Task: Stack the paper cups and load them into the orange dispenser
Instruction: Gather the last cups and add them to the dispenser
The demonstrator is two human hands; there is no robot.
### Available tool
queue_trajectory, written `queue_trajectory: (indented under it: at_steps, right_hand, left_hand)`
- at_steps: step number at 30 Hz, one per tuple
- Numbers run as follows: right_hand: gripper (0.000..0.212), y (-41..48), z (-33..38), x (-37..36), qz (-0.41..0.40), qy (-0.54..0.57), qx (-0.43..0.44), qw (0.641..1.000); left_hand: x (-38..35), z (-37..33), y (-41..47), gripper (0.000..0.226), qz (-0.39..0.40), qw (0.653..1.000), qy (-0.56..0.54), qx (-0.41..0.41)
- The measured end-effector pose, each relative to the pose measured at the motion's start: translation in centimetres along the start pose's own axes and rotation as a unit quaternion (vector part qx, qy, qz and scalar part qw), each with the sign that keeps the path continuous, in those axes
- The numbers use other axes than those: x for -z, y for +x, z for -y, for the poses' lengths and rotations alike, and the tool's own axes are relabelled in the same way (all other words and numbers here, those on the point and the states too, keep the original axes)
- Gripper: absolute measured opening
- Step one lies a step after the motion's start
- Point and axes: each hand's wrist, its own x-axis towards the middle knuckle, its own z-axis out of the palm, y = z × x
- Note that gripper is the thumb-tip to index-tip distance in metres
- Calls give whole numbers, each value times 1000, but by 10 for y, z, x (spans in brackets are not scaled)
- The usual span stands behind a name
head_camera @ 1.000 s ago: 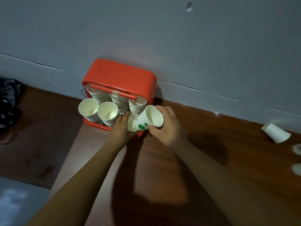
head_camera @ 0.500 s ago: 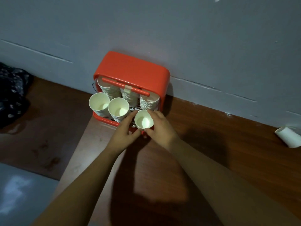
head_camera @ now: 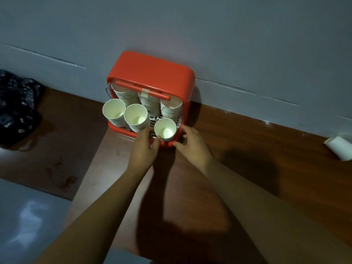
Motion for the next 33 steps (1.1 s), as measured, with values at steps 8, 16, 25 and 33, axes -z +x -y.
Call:
queue_trajectory:
  at_steps: [8,16,25,33]
  right_hand:
    - [65,-99,-119,94,-27,-127,-90,987]
    - [62,-210,-237,262,-142,-171,-163,961]
    - [57,-292,-338,411,-301,-144,-193,923]
    - [85,-331,-425,455,-279,-102,-314,902]
  left_hand:
    - [-52,-48,-57,25,120,987,90,54]
    - [-197,-192,-78,27,207,961,146,-109]
    - [-376,-351,-104,32,280,914,138,-260]
    - [-516,-421,-138,70,391,842,152,-338]
